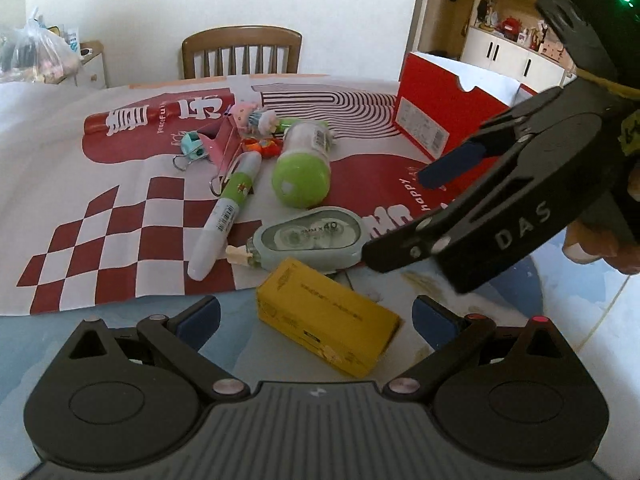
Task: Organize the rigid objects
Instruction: 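Grasp the yellow box with the left tool while the right tool grasps the tape dispenser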
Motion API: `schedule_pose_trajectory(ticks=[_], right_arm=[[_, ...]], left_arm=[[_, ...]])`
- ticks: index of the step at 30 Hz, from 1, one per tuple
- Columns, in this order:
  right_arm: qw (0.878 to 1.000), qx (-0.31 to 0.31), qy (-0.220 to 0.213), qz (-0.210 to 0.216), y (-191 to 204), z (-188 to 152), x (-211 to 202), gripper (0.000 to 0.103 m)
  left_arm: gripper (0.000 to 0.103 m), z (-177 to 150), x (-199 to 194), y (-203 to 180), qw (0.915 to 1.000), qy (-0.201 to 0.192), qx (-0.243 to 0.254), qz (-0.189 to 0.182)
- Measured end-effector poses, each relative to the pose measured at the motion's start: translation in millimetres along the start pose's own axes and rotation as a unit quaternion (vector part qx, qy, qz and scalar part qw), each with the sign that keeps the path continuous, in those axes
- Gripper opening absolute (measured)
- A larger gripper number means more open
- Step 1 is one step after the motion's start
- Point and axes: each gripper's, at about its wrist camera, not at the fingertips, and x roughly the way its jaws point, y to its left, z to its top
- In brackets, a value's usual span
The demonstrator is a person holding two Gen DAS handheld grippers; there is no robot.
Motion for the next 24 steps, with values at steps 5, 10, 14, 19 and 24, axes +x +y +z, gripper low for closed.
schedule_pose_trajectory(ticks=[5, 10, 14, 19, 24], right_arm=[[0.999, -0.037, 0.01, 0.009, 4.5, 9.2, 18.2, 0.087], [0.999, -0.039, 0.022, 0.025, 2.3, 13.6, 33.8, 0.078], [0.998, -0.045, 0.023, 0.035, 3.7, 14.4, 39.4, 0.073], [0.997, -0.063, 0.022, 0.037, 9.2, 16.4, 44.3, 0.074], [0.997, -0.073, 0.017, 0.033, 14.2, 17.7, 46.3, 0.072]], left_arm=[[0.102, 0.2, 9.5, 0.1, 1.0, 0.004, 0.004, -0.006], [0.102, -0.9, 12.5, -1.5, 1.0, -0.001, 0.006, 0.0], [0.097, -2.4, 14.1, -2.1, 0.9999, -0.003, 0.01, 0.003], [0.091, -2.3, 13.2, -2.8, 0.9999, -0.007, 0.008, 0.002], [0.086, -3.2, 11.7, -4.4, 0.9999, -0.008, 0.008, 0.002]])
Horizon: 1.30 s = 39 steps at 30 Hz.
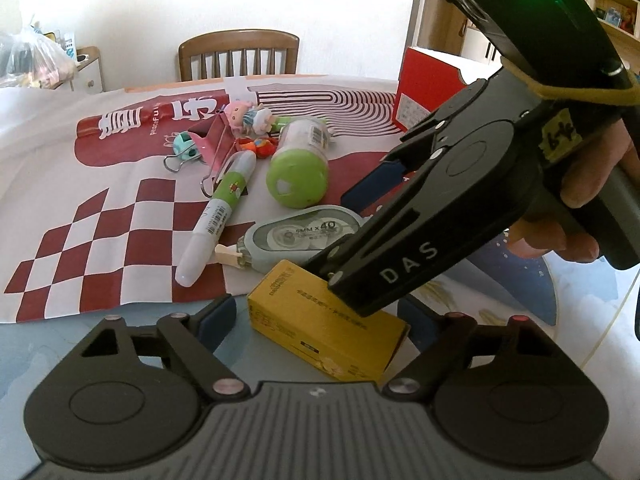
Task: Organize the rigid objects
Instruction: 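Grasp the yellow box with the left tool while the right tool grasps the tape dispenser, then carry the yellow box and tape dispenser with both tools over the red box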
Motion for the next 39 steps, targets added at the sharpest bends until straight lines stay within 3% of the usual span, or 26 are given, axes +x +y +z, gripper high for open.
schedule_pose_trajectory(ticks=[4, 6, 9, 25, 39], right_arm=[[1.0, 0.006, -0.006, -0.002, 1.7, -2.2, -1.5, 0.068], [1.0, 0.006, -0.007, -0.001, 3.4, -2.6, -2.8, 0.06], [1.0, 0.007, -0.007, -0.007, 8.9, -2.6, -5.0, 0.056], [0.995, 0.089, -0.026, -0.041, 19.3, -23.5, -41.7, 0.052], [0.985, 0.13, -0.089, -0.076, 20.3, -43.9, -111.4, 0.052]], left_arm=[[0.082, 0.8, 0.3, -3.9, 1.0, 0.003, 0.005, 0.006], [0.077, 1.6, -0.5, -4.8, 1.0, 0.002, 0.006, 0.005], [0.077, 2.1, -0.9, -4.3, 1.0, 0.006, 0.002, 0.008], [0.076, 1.5, -28.0, -2.5, 0.9989, 0.014, -0.042, 0.017], [0.076, 26.3, -62.5, -18.5, 0.9983, -0.014, -0.055, 0.009]])
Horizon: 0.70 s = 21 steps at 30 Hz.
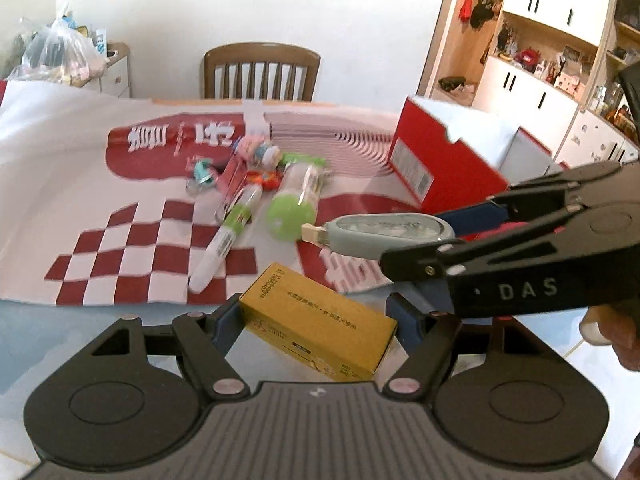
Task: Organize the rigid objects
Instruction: 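Carry the yellow box and tape dispenser with both tools over the red box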
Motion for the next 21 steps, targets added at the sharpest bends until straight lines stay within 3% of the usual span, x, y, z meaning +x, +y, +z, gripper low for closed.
schedule_pose_trajectory(ticks=[12, 21], right_arm=[[0.996, 0.04, -0.059, -0.048, -47.2, 2.2, -66.7, 0.052], [0.989, 0.075, -0.095, -0.084, -101.4, -3.2, -103.3, 0.052]], left_arm=[[0.076, 40.9, -18.3, -49.7, 0.9984, -0.034, 0.037, -0.026], [0.076, 75.9, -10.0, -93.4, 0.9967, -0.05, 0.052, -0.036]])
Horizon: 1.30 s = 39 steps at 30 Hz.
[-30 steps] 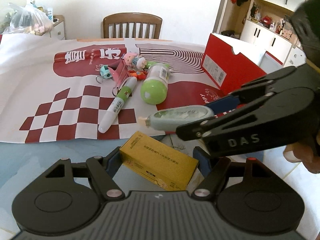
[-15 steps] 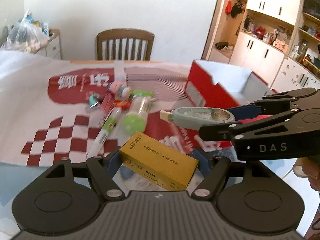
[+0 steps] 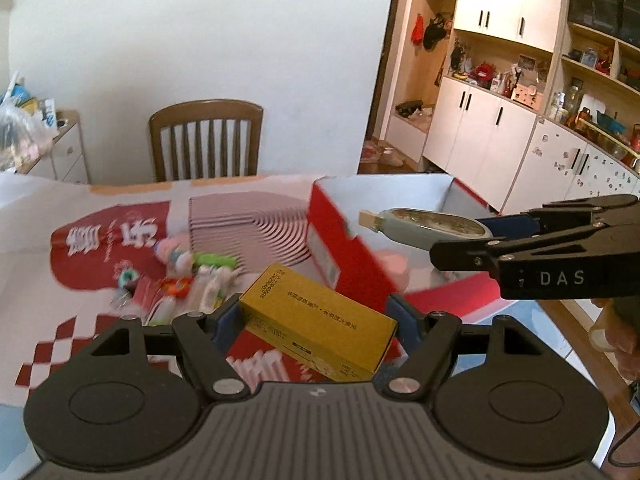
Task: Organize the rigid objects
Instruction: 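Carry the yellow box and tape dispenser with both tools over the red box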
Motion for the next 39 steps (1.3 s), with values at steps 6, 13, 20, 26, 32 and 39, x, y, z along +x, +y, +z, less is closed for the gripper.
schedule_pose_trajectory(ticks=[6, 13, 20, 26, 32, 39], right_arm=[[1.0, 0.019, -0.009, -0.018, -39.7, 1.1, -3.4, 0.052], [0.999, 0.034, -0.005, -0.03, -80.3, -0.8, 1.5, 0.052], [0.998, 0.037, 0.005, -0.053, -126.2, -5.2, 14.5, 0.052], [0.997, 0.039, 0.024, -0.063, -162.7, -12.0, 33.3, 0.052], [0.997, 0.026, 0.042, -0.055, -181.1, -16.4, 54.0, 0.052], [0.997, -0.004, 0.063, -0.041, -183.3, -17.3, 76.8, 0.052]], left_arm=[[0.076, 19.9, 21.7, -28.8, 0.9999, 0.001, 0.014, -0.006], [0.076, 33.6, 56.1, -60.4, 0.9993, 0.017, 0.031, -0.008], [0.076, 46.7, 96.7, -92.3, 0.9978, 0.032, 0.057, -0.002], [0.076, 55.0, 136.6, -111.7, 0.9968, 0.059, 0.055, 0.004], [0.076, 66.1, 176.6, -121.6, 0.9953, 0.085, 0.045, 0.011], [0.076, 83.8, 223.3, -118.9, 0.9934, 0.105, 0.024, 0.039]])
